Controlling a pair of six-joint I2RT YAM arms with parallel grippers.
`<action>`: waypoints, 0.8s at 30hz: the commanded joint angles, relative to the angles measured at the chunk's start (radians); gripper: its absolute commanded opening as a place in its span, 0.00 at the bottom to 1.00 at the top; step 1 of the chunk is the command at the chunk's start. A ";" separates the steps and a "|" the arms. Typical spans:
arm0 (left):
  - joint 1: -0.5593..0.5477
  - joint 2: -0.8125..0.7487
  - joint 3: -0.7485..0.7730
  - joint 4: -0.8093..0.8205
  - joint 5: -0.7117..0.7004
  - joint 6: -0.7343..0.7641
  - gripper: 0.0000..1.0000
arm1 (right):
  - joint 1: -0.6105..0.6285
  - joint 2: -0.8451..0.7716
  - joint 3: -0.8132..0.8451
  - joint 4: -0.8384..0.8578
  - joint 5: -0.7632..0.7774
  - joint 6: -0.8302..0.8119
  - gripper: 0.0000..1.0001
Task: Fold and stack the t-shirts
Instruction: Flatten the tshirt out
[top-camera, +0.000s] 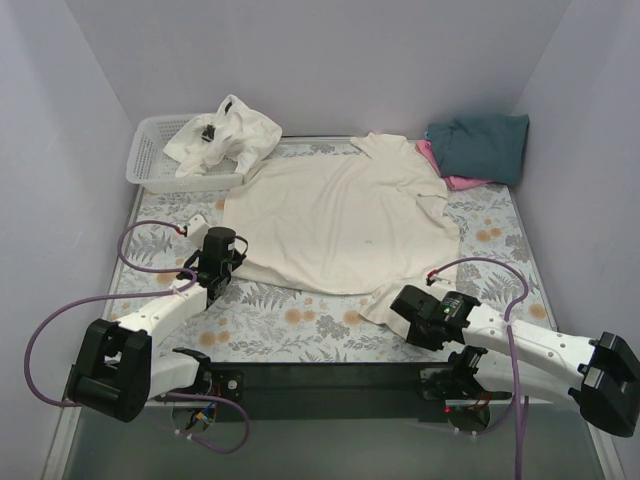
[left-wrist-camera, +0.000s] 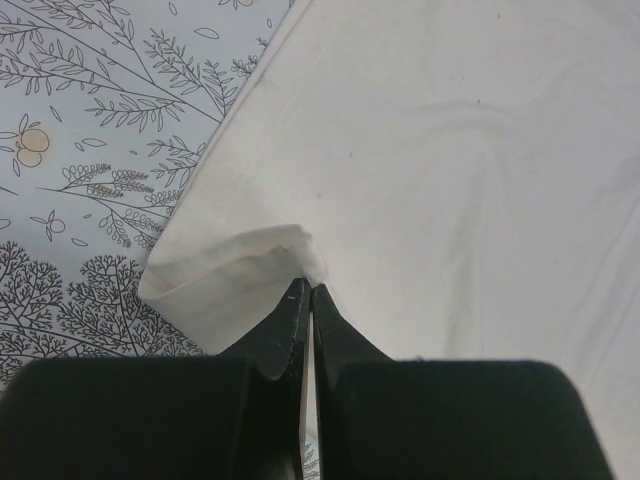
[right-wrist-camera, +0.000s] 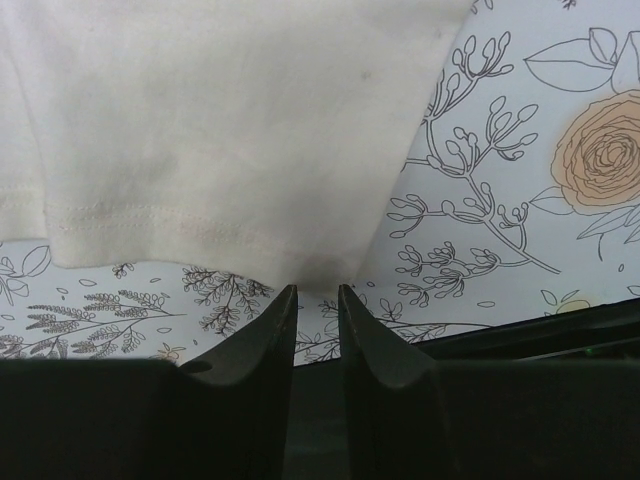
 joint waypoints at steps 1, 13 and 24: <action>-0.005 -0.015 -0.006 0.008 -0.012 0.010 0.00 | 0.021 0.001 0.013 -0.028 0.008 0.040 0.20; -0.005 -0.023 -0.011 0.013 -0.002 0.012 0.00 | 0.045 0.026 0.063 -0.134 0.069 0.080 0.20; -0.003 -0.009 -0.014 0.016 -0.005 0.015 0.00 | 0.056 0.050 0.025 -0.042 0.104 0.129 0.20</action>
